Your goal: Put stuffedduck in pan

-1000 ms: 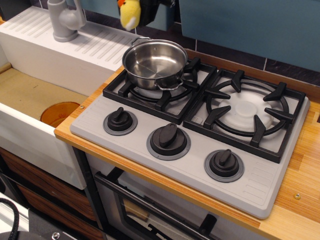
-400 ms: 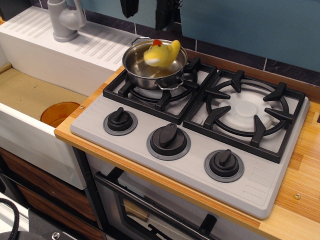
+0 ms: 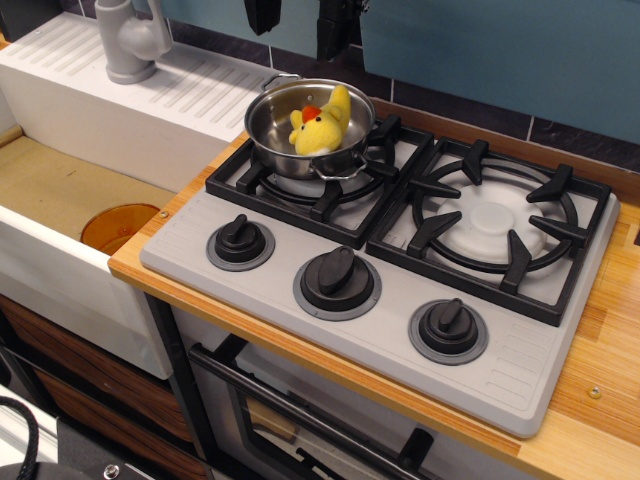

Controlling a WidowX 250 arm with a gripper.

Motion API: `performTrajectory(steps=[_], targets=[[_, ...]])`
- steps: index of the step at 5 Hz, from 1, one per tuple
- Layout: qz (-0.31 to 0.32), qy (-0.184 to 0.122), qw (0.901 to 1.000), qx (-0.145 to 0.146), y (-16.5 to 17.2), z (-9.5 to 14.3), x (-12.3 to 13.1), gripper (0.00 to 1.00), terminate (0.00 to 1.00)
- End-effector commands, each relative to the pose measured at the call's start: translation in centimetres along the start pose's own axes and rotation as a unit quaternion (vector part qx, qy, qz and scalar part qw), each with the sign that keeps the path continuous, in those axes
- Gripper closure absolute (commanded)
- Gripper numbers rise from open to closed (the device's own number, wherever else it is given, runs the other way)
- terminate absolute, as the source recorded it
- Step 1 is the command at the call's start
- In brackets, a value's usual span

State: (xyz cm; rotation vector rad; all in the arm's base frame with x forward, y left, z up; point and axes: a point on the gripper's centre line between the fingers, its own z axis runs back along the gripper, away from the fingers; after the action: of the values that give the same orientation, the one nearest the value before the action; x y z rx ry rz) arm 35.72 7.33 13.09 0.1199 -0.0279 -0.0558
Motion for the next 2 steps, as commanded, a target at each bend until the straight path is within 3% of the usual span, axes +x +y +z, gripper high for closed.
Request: performTrajectory(steps=[1, 2], targets=[[0.001, -0.049, 0.9964, -0.069, 0.09, 1.91, 0.55, 0.00, 0.00], [-0.002, -0.050, 0.9960, -0.075, 0.11, 2.05, 0.42, 0.00, 0.00]])
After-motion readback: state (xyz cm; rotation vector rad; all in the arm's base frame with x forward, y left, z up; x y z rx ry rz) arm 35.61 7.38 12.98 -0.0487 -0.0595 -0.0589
